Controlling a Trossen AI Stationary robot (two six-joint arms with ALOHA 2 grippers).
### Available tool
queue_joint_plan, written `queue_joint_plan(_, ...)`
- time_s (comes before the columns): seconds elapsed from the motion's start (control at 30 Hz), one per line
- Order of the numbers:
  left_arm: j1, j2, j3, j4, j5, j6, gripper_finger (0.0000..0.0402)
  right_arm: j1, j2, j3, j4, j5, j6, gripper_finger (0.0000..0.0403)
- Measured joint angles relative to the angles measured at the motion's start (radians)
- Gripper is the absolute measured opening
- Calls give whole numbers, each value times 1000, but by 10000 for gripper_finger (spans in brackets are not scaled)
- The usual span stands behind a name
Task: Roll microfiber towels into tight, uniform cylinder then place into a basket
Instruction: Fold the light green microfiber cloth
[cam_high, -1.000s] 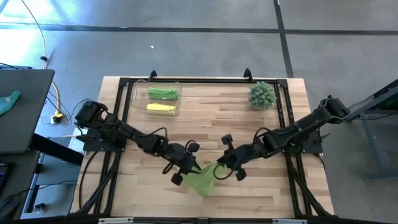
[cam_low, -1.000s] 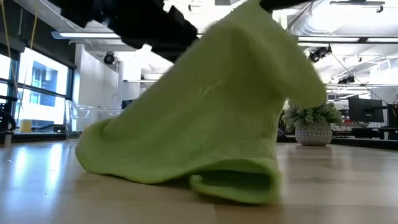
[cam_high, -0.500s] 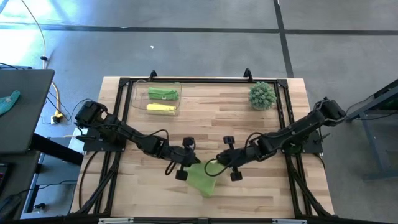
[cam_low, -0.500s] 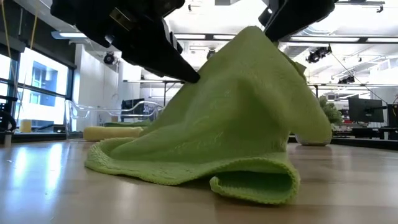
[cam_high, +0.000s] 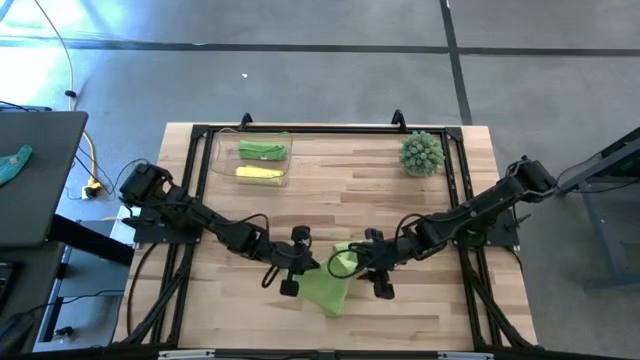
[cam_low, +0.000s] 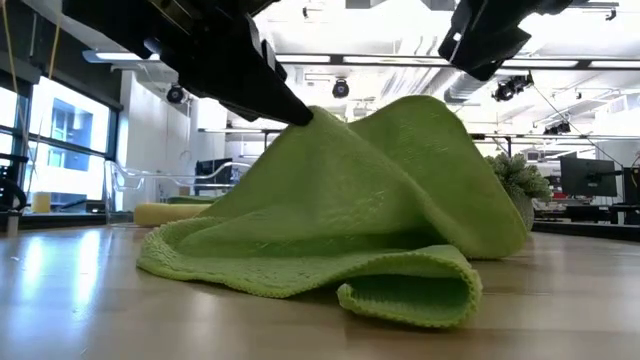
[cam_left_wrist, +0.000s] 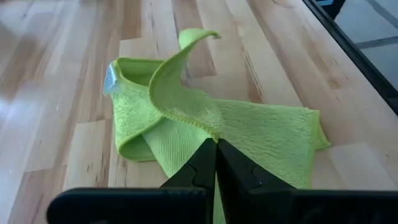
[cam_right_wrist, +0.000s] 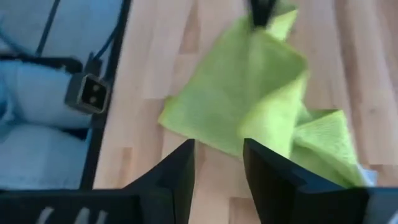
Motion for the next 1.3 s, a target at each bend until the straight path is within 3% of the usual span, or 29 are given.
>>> queue_joint_plan(0.23, -19, 0, 0, 0, -23, -8, 0, 14, 3, 0, 26, 134, -3, 125)
queue_joint_plan(0.5, -16, 21, 0, 18, -31, -8, 0, 19, 154, -1, 295, 173, 21, 189)
queue_joint_plan(0.7, 7, 36, -2, 25, -31, -43, 0, -4, 246, -1, 455, 186, 120, 199)
queue_joint_plan(0.77, 20, 39, 0, 35, -32, -69, 0, -5, 258, -1, 453, 255, 144, 199)
queue_joint_plan(0.9, 33, 43, 0, 45, -32, -95, 0, -2, 266, -1, 385, 402, 139, 199)
queue_joint_plan(1.03, 44, 43, 0, 61, -48, -95, 0, -3, 267, -1, 255, 450, 140, 199)
queue_joint_plan(1.13, 50, 43, 0, 60, -113, -95, 0, -7, 266, -1, 108, 469, 153, 198)
queue_joint_plan(1.3, 75, 43, 0, 33, -287, -103, 0, -25, 266, -2, -161, 592, 174, 184)
